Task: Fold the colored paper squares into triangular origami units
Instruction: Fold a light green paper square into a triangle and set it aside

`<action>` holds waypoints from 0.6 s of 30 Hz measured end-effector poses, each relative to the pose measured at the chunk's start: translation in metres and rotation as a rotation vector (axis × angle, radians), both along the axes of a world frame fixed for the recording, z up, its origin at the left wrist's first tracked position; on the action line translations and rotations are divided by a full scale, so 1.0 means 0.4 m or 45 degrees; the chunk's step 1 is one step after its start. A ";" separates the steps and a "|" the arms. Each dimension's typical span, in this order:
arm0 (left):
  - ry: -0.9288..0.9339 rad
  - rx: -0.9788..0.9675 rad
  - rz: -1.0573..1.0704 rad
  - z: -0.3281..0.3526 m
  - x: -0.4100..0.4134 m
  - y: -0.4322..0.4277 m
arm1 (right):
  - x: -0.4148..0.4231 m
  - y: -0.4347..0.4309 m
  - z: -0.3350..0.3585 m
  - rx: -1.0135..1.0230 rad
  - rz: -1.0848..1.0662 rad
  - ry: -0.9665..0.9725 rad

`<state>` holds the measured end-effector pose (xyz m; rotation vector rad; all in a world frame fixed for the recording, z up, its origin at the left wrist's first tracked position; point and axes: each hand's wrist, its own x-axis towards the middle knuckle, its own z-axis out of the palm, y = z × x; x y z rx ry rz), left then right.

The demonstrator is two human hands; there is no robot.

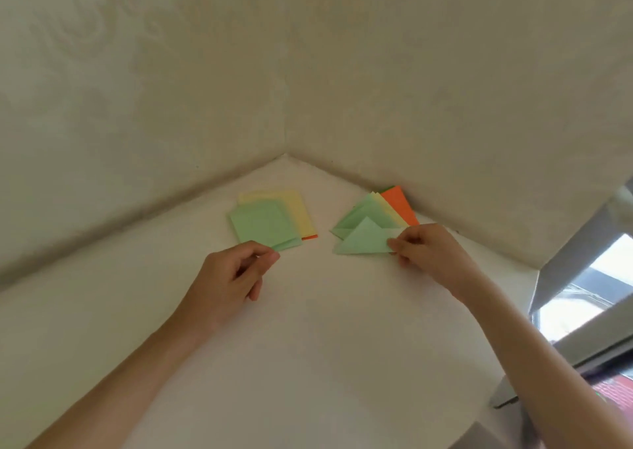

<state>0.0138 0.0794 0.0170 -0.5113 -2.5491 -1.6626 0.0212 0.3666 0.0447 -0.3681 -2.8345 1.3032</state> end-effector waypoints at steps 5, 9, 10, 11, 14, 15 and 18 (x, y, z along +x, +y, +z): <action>0.022 -0.047 0.039 0.001 0.005 -0.009 | -0.036 -0.011 -0.022 0.514 -0.074 0.039; 0.003 -0.061 -0.023 0.003 0.014 -0.012 | -0.013 -0.030 -0.016 0.653 -0.210 0.228; -0.004 -0.078 -0.033 0.004 0.015 -0.019 | -0.005 -0.043 -0.011 0.625 -0.248 0.376; -0.008 -0.107 -0.036 0.003 0.015 -0.031 | 0.001 -0.063 -0.005 0.576 -0.242 0.537; 0.025 -0.205 0.005 0.008 0.018 -0.079 | 0.003 -0.174 0.000 0.416 0.067 0.809; 0.043 -0.233 0.035 0.008 0.018 -0.100 | -0.008 -0.212 -0.005 0.394 0.197 0.822; 0.074 -0.286 0.132 0.008 0.023 -0.162 | -0.067 -0.303 -0.027 0.417 0.485 0.639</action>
